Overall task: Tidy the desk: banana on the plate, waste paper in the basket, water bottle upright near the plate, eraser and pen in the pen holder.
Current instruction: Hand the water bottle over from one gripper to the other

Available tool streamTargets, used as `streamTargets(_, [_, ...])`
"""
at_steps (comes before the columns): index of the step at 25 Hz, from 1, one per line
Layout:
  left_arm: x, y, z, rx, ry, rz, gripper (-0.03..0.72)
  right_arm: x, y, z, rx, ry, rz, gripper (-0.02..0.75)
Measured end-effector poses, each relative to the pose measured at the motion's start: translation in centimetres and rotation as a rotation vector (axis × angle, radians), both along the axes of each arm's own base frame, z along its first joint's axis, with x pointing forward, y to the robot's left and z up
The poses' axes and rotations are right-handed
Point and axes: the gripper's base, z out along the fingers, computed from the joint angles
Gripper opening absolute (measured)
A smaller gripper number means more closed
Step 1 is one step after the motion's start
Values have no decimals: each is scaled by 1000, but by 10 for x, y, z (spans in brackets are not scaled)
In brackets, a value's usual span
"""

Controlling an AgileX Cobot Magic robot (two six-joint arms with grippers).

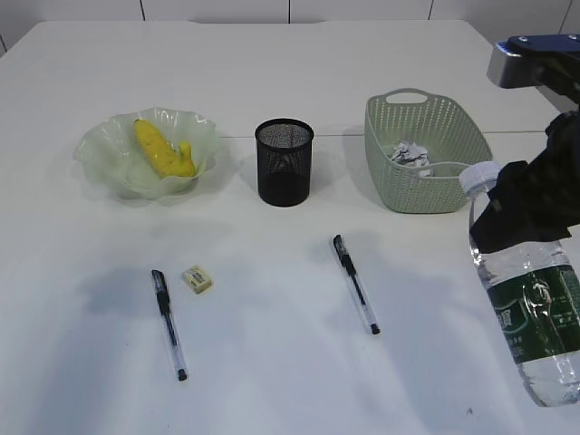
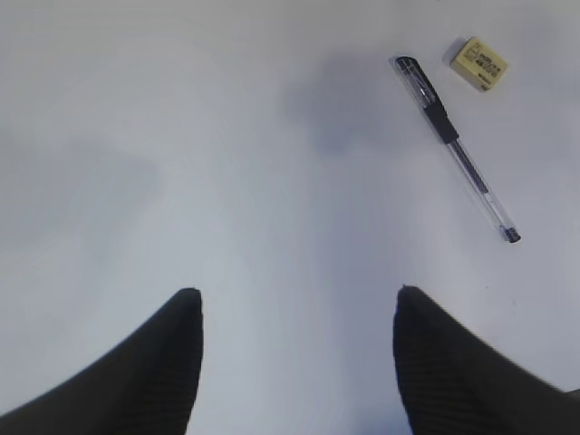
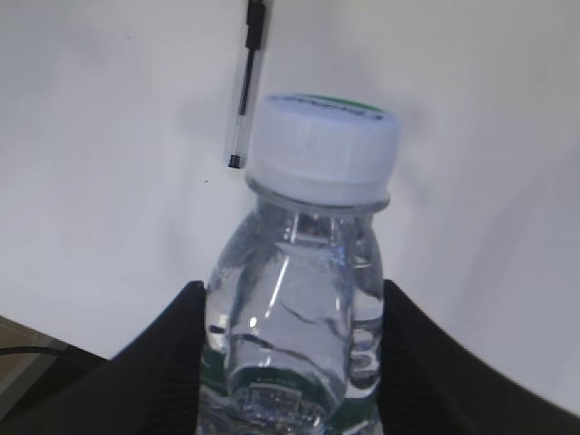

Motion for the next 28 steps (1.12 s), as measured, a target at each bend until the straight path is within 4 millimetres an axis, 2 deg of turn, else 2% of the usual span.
streamTargets(5, [1,0,0,-1,-9,1,464,-3,6,3,54,-72,115,377])
streamTargets(10, [1,0,1,-3,-15,2,463,0,10,6,87,-126,131,377])
streamTargets(19, [1,0,1,-5,-16,3,462,4,10,7,28,-218,275,376])
streamTargets(28, [1,0,1,-5,-17,3,462,12,10,11,21,-326,270,375])
